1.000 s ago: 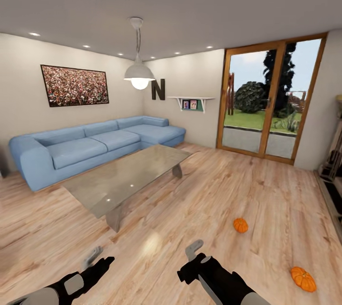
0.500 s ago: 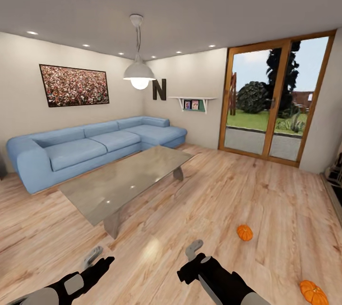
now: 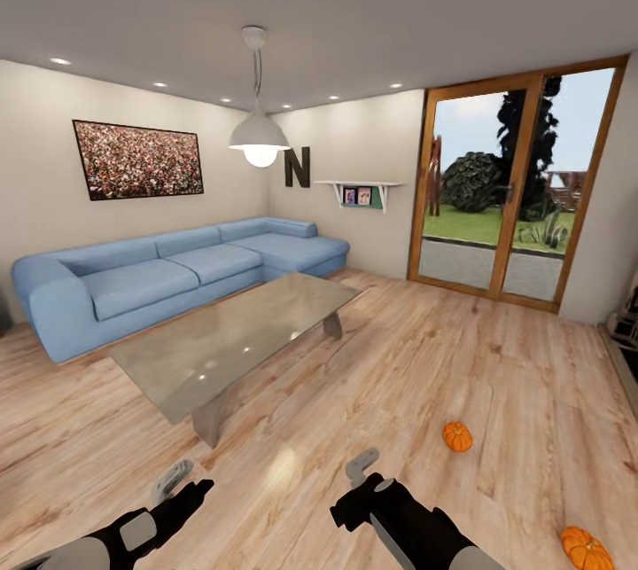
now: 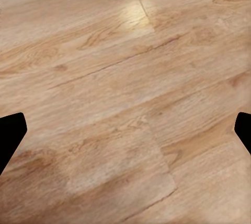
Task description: Place each of the two pumpkins and all three candles from the living room inside a cabinet in the living room (use any cabinet), then make sure every cabinet is closed, and position the cauldron so it is next to a table in the living room.
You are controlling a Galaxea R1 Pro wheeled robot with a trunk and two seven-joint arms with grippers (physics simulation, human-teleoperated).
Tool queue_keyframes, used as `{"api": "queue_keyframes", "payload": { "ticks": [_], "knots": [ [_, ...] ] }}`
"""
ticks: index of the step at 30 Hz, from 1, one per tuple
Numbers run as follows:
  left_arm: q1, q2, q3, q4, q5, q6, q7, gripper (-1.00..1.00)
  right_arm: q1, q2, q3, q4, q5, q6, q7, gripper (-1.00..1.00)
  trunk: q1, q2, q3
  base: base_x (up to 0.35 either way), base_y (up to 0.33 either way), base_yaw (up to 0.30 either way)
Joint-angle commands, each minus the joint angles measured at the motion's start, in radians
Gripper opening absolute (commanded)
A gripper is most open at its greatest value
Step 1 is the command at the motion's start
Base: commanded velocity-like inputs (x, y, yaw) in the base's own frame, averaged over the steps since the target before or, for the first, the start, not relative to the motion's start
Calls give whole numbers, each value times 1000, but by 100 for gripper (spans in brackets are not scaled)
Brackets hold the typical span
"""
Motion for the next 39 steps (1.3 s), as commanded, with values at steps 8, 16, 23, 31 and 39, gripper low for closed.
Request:
{"api": "queue_keyframes", "payload": {
  "ticks": [8, 16, 23, 31, 39],
  "knots": [
    [-1, 1, 0, 3, 11, 4, -5, 100, -1, -1, 5, -1, -10, 4, -2, 100, 0, -1, -1, 0, 0, 174],
    [-1, 1, 0, 3, 11, 4, -5, 100, -1, -1, 5, -1, -10, 4, -1, 100, 0, -1, -1, 67, -18, 22],
    [-1, 1, 0, 3, 11, 4, -5, 100, -1, -1, 5, -2, -10, 4, -1, 100, 0, -1, -1, 202, -84, 1],
    [-1, 1, 0, 3, 11, 4, -6, 100, -1, -1, 5, -1, -10, 4, -1, 100, 0, -1, -1, 38, -15, 0],
    [-1, 1, 0, 3, 11, 4, -5, 100, -1, -1, 5, -1, -10, 4, -1, 100, 0, -1, -1, 1, 0, 0]
  ]
}}
